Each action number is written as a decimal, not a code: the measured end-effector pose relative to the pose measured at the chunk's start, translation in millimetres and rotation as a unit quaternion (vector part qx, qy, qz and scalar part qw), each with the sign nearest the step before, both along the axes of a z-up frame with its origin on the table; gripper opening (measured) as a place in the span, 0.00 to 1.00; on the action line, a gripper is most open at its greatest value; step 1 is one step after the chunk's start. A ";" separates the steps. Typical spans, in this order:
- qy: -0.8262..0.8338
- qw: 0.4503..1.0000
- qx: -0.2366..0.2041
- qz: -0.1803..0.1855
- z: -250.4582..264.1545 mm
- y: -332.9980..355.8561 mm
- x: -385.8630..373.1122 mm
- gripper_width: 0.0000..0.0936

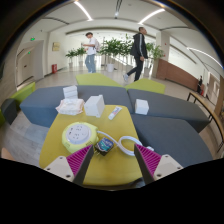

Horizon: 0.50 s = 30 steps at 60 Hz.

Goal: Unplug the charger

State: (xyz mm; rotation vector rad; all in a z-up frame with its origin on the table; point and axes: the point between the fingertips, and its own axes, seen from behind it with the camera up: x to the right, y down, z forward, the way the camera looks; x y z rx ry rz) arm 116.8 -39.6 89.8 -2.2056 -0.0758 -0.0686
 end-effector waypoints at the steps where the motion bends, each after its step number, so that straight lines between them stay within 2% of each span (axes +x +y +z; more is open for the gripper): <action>1: -0.001 1.000 0.003 -0.001 4.9 -5.3 0.9 0.91; 10: -0.004 1.000 0.014 -0.007 30.5 -52.6 -1.5 0.90; 21: 0.011 1.000 0.018 0.021 41.4 -93.8 -24.4 0.91; 30: 0.036 0.999 0.014 0.001 30.8 -105.5 -16.4 0.91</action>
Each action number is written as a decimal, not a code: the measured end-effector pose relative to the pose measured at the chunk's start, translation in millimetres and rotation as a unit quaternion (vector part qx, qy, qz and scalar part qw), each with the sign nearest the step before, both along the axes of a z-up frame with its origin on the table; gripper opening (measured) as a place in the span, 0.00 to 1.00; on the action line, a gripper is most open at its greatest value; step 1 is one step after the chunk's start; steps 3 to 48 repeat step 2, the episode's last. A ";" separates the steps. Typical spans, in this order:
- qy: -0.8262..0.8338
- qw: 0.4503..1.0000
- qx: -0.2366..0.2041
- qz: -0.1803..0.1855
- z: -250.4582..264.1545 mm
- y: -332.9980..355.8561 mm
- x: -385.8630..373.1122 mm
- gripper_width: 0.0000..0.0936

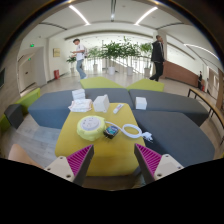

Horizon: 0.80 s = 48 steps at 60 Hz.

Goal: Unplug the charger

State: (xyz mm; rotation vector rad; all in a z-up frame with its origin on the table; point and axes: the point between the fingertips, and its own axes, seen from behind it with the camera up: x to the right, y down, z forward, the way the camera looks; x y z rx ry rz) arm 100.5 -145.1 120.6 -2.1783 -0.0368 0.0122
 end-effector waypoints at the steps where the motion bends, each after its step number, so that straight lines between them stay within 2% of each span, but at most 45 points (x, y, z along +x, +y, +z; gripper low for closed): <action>1: -0.002 1.000 -0.001 -0.004 -2.5 -0.3 3.1 0.91; 48: -0.003 1.000 -0.002 -0.007 -5.1 -0.5 6.0 0.91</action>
